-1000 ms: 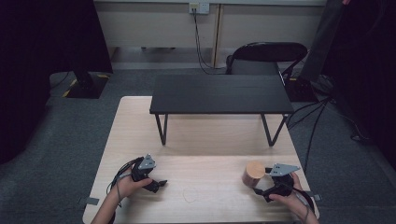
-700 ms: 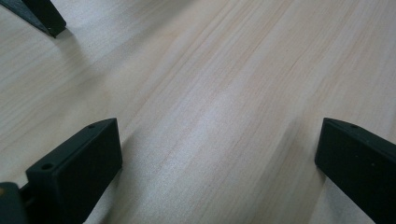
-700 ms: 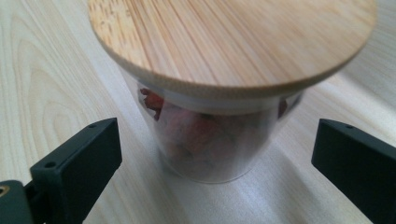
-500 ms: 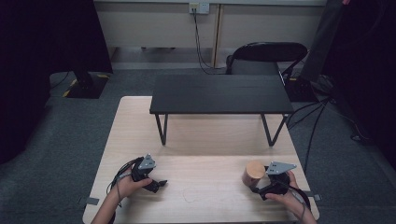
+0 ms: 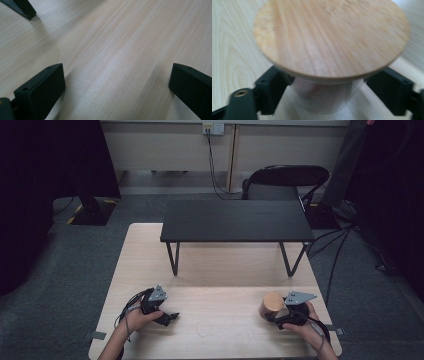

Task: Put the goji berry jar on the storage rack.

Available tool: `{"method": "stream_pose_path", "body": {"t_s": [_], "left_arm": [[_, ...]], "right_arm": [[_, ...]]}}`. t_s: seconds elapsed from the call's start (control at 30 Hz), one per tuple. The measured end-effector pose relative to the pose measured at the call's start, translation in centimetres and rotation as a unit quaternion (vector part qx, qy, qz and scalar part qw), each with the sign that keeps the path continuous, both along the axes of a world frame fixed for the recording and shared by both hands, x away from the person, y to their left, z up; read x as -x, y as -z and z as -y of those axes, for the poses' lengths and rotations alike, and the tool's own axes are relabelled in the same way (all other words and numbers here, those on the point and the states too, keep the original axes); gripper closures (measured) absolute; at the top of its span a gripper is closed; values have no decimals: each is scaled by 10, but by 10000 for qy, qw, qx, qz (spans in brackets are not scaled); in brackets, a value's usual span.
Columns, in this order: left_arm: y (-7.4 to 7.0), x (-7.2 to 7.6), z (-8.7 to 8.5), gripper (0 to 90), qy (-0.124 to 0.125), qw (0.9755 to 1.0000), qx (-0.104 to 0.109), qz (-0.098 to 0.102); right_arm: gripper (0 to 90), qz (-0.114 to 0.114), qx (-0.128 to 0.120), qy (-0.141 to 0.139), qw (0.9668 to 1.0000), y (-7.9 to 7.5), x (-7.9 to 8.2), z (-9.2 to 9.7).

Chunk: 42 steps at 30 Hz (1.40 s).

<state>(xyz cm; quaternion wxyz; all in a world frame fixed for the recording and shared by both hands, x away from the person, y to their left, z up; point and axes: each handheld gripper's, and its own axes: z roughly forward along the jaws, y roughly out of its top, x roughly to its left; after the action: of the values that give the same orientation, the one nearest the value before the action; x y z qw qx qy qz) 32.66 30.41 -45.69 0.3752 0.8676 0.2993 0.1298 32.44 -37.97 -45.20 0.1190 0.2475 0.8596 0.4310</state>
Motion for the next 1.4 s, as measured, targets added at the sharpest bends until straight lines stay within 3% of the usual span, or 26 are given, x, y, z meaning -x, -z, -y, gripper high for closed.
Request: {"method": "stream_pose_path", "body": {"t_s": [0.17,0.5,0.93,1.33,1.4], "left_arm": [[0,0,0,0,7,10000,-20,1],[0,0,0,0,7,10000,-18,1],[0,0,0,0,-5,10000,-1,-1],[0,0,0,0,6,10000,-18,1],[0,0,0,0,6,10000,-17,1]], "right_arm": [[255,104,60,-109,9999,-1,0,-1],[257,190,54,-49,9998,-1,6,-4],[257,9,-162,-89,9998,-19,9,-9],[257,-105,-236,-231,9994,-65,-3,-21],[257,-117,-257,-239,9993,-81,-8,-23]]}}
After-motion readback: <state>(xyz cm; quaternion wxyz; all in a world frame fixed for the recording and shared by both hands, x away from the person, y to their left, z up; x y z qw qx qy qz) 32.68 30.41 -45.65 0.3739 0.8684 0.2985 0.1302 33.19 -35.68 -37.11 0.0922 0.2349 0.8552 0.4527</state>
